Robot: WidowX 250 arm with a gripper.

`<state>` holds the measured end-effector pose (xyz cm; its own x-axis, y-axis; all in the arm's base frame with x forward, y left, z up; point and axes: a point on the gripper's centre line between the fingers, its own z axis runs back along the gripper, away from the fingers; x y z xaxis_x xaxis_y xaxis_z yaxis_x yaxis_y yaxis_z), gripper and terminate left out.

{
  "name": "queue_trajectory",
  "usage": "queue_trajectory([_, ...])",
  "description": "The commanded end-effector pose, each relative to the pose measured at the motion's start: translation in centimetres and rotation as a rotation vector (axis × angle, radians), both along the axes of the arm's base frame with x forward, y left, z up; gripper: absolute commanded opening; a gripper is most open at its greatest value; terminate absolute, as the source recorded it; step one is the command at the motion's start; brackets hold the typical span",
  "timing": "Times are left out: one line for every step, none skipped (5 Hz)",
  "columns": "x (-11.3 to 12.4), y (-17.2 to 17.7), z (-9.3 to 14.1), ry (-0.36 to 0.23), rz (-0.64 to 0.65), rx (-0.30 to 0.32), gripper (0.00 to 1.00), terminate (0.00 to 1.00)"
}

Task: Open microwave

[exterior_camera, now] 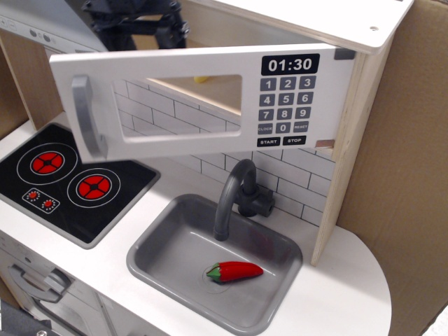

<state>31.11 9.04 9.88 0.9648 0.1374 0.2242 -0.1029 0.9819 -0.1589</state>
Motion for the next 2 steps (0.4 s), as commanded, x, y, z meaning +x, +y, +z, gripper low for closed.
queue_trajectory([-1.9,-2.8,0.8,-0.012,-0.058,0.052,1.0,0.0])
queue_trajectory([-2.5,-4.7,-0.1,0.0,-0.063,0.063,1.0,0.0])
